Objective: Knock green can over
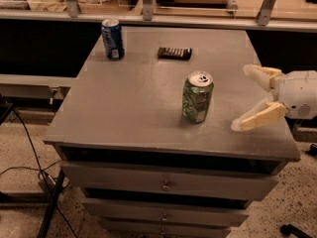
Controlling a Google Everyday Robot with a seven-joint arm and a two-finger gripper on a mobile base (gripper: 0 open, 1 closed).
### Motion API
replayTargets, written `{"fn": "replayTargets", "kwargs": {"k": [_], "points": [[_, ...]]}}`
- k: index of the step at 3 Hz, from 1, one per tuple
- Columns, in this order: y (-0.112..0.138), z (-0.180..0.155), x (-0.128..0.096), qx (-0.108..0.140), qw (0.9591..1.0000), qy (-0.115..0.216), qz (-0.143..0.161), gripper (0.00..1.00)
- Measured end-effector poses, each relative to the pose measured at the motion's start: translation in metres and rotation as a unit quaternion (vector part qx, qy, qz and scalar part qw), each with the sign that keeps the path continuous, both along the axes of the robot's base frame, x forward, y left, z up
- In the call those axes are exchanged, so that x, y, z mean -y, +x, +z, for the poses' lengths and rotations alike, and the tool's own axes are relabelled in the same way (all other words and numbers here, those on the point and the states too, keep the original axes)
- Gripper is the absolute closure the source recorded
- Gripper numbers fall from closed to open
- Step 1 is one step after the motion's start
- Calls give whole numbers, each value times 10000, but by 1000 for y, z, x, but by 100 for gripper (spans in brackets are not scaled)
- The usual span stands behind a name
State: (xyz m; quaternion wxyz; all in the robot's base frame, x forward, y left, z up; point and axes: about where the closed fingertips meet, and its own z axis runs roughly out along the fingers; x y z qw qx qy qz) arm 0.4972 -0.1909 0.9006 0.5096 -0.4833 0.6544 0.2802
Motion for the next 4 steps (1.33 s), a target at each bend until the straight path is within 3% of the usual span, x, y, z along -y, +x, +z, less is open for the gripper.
{"fn": "replayTargets", "kwargs": {"k": [1,2,3,4], "points": [[13,20,-25,380,9946,962,50,0],[13,27,-35,401,9940,1008,138,0],[13,9,-37,158,9973,714,-20,0],[13,-11,-40,-102,9970,727,-248,0]]}}
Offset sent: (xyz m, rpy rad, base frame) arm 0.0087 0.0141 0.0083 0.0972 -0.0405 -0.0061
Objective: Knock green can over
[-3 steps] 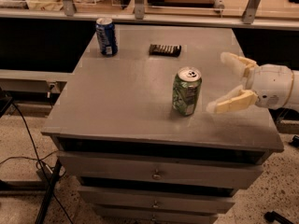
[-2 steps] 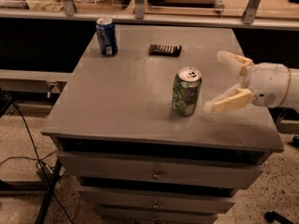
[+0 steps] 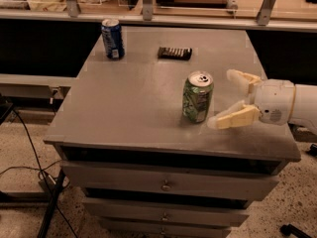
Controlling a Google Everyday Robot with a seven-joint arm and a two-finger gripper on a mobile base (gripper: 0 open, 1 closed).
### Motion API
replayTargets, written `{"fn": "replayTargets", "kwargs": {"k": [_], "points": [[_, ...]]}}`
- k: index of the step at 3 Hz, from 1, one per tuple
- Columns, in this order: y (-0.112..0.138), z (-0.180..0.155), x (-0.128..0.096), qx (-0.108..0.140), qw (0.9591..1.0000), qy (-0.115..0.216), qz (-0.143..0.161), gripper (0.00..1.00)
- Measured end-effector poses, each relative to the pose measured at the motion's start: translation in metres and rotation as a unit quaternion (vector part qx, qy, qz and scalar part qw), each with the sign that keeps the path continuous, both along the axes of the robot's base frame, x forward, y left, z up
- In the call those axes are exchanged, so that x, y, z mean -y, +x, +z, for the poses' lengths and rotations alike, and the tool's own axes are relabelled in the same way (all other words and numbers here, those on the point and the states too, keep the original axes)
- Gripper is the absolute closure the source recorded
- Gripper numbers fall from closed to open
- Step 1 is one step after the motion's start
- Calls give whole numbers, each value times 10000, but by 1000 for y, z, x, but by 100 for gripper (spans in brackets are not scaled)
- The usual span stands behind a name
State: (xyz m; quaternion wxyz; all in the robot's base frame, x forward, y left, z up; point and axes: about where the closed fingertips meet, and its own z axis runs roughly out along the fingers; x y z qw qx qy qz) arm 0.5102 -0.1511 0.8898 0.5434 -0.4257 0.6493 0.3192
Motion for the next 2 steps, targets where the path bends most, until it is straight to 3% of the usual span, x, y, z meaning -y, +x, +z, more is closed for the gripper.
{"fn": "replayTargets", "kwargs": {"k": [1,2], "points": [[1,-13,-6,-162,9995,216,-151,0],[7,-18,-20,-190,9986,476,-85,0]]}}
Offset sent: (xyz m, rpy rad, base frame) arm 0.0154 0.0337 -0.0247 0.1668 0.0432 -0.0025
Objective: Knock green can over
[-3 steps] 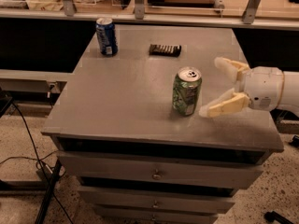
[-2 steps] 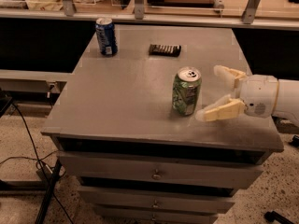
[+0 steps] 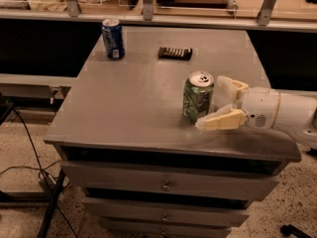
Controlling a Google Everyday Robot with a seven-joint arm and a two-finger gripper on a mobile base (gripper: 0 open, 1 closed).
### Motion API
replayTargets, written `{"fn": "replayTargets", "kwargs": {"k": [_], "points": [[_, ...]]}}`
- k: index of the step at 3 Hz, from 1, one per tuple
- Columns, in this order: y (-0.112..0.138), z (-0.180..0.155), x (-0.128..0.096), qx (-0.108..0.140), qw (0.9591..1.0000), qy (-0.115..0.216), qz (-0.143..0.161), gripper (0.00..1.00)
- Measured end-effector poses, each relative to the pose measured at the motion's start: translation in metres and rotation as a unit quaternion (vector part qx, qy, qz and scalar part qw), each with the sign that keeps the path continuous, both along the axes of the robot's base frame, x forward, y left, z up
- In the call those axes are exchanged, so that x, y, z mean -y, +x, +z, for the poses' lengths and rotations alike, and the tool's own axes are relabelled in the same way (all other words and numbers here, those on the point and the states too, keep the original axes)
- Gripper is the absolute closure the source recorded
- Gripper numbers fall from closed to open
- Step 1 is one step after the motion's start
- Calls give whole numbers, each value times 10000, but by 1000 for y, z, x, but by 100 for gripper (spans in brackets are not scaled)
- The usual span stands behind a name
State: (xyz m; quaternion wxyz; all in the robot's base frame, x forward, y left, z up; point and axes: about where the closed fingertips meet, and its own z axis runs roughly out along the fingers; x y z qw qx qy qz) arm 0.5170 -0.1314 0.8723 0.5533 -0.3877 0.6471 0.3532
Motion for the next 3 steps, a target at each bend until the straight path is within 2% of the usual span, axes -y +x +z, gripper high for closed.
{"fn": "replayTargets", "kwargs": {"k": [2,3], "points": [[13,-1,-38,228,9982,250,493,0],[13,12,-49,568,9953,177,763,0]]}}
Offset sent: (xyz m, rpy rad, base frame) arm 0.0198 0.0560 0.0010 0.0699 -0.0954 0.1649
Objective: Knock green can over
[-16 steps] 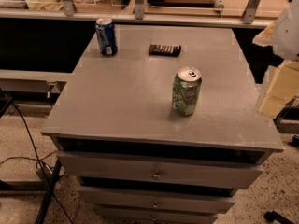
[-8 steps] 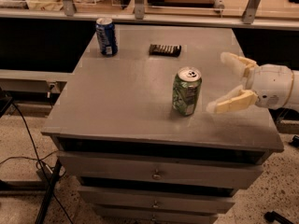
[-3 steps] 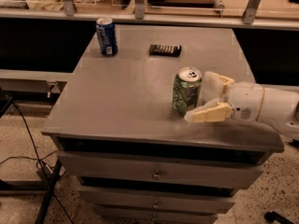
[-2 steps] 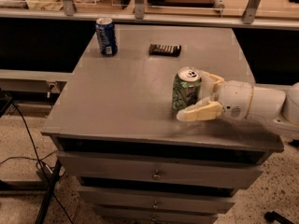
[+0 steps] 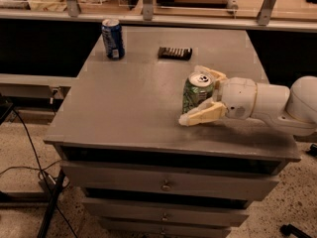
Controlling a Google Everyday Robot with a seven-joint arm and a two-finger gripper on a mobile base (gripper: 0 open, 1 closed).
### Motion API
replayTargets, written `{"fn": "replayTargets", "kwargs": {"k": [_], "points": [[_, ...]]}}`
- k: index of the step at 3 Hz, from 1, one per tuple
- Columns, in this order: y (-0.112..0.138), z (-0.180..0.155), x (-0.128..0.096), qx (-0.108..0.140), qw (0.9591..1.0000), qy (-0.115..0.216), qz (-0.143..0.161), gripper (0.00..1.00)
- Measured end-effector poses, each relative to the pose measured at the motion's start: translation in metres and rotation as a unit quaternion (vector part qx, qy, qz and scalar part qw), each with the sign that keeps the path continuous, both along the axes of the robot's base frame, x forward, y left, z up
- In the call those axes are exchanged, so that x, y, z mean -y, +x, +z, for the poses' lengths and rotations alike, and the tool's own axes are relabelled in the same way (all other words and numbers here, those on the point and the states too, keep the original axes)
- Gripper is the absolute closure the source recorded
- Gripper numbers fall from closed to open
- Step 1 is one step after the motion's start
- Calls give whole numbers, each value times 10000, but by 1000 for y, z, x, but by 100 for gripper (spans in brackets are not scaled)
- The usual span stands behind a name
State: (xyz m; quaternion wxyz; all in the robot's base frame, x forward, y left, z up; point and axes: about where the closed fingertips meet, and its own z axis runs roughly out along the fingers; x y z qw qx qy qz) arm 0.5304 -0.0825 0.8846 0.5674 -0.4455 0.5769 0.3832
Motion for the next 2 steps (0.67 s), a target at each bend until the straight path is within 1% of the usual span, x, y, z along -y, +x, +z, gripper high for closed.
{"fn": "replayTargets", "kwargs": {"k": [1,2], "points": [[-5,10,0,175,9998,-56,113,0],[-5,11,-1,193,9997,-61,130,0]]}}
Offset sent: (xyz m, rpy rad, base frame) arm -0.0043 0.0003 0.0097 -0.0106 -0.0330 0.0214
